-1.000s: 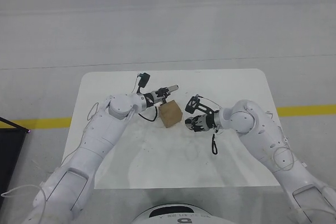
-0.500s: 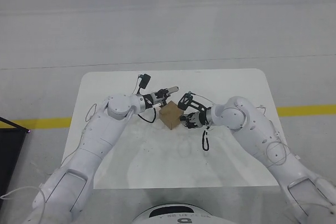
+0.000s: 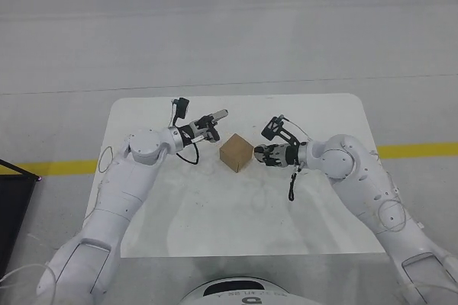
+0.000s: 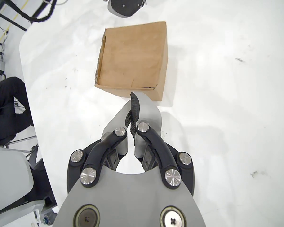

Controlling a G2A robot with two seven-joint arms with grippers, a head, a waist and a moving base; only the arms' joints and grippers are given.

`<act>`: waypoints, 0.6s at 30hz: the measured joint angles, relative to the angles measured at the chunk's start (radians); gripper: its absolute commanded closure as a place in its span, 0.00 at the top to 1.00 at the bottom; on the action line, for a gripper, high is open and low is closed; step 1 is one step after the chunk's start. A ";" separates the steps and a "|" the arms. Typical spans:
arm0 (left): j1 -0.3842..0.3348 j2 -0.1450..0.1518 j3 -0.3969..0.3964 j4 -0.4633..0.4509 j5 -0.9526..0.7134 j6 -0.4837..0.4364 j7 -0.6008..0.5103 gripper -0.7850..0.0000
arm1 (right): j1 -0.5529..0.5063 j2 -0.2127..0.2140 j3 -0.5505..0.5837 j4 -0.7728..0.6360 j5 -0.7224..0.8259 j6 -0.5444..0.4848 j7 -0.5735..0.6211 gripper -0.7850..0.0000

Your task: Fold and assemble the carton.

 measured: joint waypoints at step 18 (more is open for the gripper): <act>0.109 0.039 -0.140 -0.147 -0.042 -0.015 -0.001 1.00 | -0.080 0.021 0.108 -0.066 -0.002 -0.010 -0.159 0.75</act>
